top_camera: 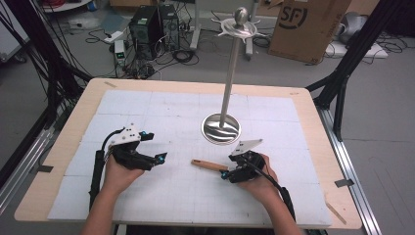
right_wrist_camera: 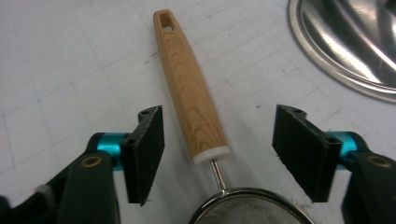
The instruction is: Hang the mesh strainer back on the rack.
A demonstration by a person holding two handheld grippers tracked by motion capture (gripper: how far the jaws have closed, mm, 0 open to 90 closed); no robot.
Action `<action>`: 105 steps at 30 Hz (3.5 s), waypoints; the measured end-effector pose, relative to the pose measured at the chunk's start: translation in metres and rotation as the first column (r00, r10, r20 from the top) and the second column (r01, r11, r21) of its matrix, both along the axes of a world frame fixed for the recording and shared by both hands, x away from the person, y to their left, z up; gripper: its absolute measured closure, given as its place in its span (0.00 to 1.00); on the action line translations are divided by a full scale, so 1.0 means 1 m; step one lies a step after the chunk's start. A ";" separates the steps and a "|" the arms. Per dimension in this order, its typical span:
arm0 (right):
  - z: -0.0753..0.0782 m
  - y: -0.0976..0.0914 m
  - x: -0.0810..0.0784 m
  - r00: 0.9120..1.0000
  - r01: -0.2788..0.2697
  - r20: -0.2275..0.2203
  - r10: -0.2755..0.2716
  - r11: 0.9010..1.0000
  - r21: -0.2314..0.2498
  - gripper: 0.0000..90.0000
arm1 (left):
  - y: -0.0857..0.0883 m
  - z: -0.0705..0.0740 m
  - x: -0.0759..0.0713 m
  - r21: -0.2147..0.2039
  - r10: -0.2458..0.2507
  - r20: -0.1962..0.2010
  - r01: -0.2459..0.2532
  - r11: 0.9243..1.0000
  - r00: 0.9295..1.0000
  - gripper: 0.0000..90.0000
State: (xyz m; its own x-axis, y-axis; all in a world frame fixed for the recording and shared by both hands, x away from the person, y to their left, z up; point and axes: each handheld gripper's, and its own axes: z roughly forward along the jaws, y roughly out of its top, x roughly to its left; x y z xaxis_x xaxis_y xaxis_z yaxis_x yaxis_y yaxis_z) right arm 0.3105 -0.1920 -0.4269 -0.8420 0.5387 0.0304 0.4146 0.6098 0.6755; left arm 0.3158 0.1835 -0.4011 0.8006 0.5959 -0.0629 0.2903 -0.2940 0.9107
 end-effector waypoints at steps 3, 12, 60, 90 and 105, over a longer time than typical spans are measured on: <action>-0.001 0.003 0.001 1.000 -0.018 -0.019 0.018 1.000 -0.018 0.47 | 0.000 0.000 0.000 -0.001 0.000 0.000 0.000 1.000 1.000 0.13; -0.002 0.012 0.002 0.999 -0.050 -0.027 0.047 0.993 -0.105 0.57 | 0.000 -0.001 0.000 0.002 0.000 -0.003 0.000 1.000 1.000 0.14; 0.009 0.033 0.015 0.981 -0.087 -0.191 0.036 0.961 -0.264 0.76 | -0.003 -0.001 0.000 0.019 -0.006 -0.002 0.006 1.000 1.000 0.14; 0.070 -0.026 0.002 0.997 0.022 0.078 -0.030 0.995 0.096 0.76 | -0.002 -0.001 0.000 0.012 -0.004 -0.006 0.004 1.000 1.000 0.14; 0.097 -0.052 -0.004 0.970 0.086 0.200 -0.138 0.964 0.250 0.76 | -0.003 -0.002 0.000 0.013 -0.004 -0.007 0.004 1.000 1.000 0.14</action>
